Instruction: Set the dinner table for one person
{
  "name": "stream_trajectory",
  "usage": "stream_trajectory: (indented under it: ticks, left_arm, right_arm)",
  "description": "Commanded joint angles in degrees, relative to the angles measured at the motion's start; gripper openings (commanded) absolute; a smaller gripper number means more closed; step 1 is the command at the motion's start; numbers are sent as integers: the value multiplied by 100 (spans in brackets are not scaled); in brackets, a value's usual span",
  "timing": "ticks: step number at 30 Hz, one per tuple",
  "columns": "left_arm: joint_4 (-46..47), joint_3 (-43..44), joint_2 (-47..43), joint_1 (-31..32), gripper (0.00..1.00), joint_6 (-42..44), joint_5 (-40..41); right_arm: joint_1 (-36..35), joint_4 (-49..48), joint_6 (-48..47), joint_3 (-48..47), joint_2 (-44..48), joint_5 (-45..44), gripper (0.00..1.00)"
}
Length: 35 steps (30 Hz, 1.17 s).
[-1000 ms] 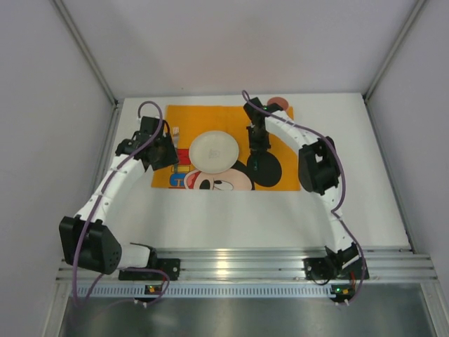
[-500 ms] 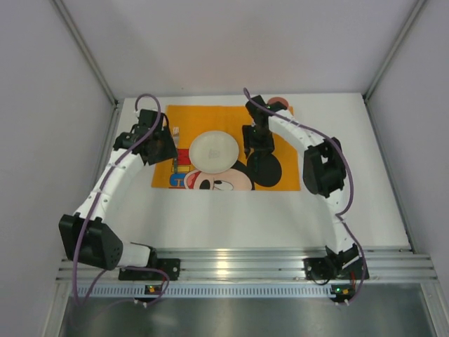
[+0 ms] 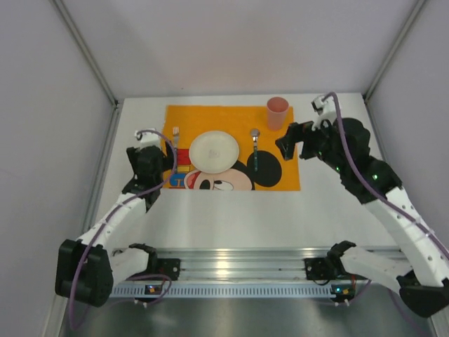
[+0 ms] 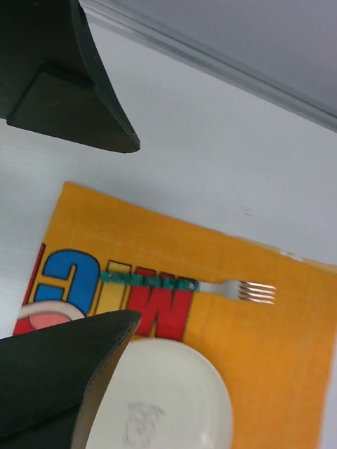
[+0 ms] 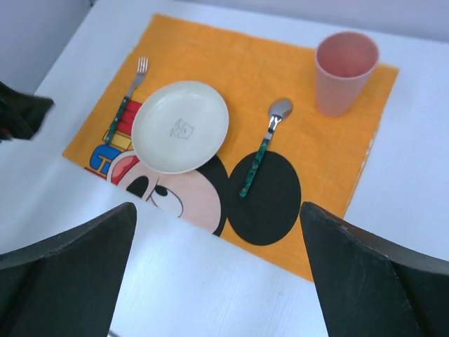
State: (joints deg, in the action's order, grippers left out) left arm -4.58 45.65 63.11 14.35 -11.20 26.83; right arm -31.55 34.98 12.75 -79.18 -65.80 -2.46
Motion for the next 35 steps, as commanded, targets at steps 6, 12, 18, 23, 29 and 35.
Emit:
stream_trajectory:
  ticks: [6, 12, 18, 23, 29, 35]
  left_arm:
    - [4103, -2348, 482, -1037, 99, 452, -1570]
    - [5359, -2596, 1588, -1373, 99, 619, -1997]
    - [6192, -2506, 2696, -1391, 99, 821, -2349]
    - [6672, -2746, 2662, -1391, 99, 742, -2358]
    - [6637, -2746, 2654, -1391, 99, 760, -2296]
    - [6654, -2746, 2654, -1391, 99, 751, -2305]
  right_arm:
    - [-79, -1653, -292, 2925, 2184, -219, 100]
    - [-79, -1240, 43, 3417, 3186, -378, 100]
    - [-79, -879, 131, 3356, 3539, -843, 100]
    - [-79, -862, 780, 3181, 3241, -1423, 100]
    - [-79, -212, 1168, 2434, 2458, -1740, 100]
    - [-79, -325, 843, 2521, 2774, -1713, 100]
